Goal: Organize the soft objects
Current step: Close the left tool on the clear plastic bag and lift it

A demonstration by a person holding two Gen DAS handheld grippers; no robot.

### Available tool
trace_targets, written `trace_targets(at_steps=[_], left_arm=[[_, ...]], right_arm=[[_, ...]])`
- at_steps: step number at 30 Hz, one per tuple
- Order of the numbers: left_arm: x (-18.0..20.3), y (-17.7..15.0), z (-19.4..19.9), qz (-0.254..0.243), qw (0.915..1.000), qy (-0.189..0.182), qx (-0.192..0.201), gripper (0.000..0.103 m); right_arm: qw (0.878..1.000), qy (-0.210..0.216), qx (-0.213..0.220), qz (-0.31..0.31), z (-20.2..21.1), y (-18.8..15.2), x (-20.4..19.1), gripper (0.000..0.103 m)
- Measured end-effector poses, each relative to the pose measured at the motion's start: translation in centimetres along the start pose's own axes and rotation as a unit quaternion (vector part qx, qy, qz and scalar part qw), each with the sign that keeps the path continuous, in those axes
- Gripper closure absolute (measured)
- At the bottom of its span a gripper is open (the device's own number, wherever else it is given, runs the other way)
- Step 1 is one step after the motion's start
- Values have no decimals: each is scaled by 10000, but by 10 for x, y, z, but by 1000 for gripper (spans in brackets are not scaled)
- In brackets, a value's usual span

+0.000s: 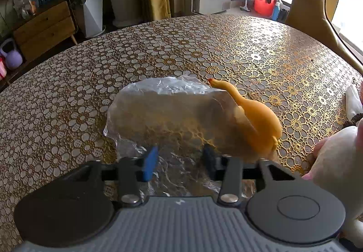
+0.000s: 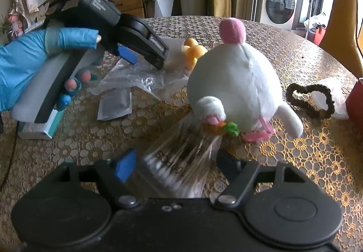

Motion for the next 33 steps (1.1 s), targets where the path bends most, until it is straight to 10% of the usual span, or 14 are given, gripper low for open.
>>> trace_targets(at_steps=[7, 25, 28, 31, 33], left_arm=[[-11, -1, 2, 61, 9999, 2, 112, 99], [-42, 13, 27, 633, 9951, -756, 55, 97], [-38, 20, 25, 649, 9956, -681, 22, 84], [-37, 28, 21, 742, 9953, -625, 47, 29], [-38, 34, 17, 850, 9944, -628, 28, 18]], right_arm=[[10000, -1, 83, 15, 4, -2, -1, 50], [9990, 389, 196, -20, 29, -16, -3, 59], [9988, 460, 173, 29, 29, -18, -7, 59], [9985, 516, 178, 25, 30, -18, -8, 59], [9984, 539, 178, 24, 30, -18, -7, 59]])
Point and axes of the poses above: each gripper's, at about its wrist camera, not at the fingertips, and z roughly against the way its jaws point, x to its right, y to its top, the point moved 7 cm from there along -z, roughly the way its jaws point, and after that the axes turned 14 degrees about y, right-handed, at the moved point
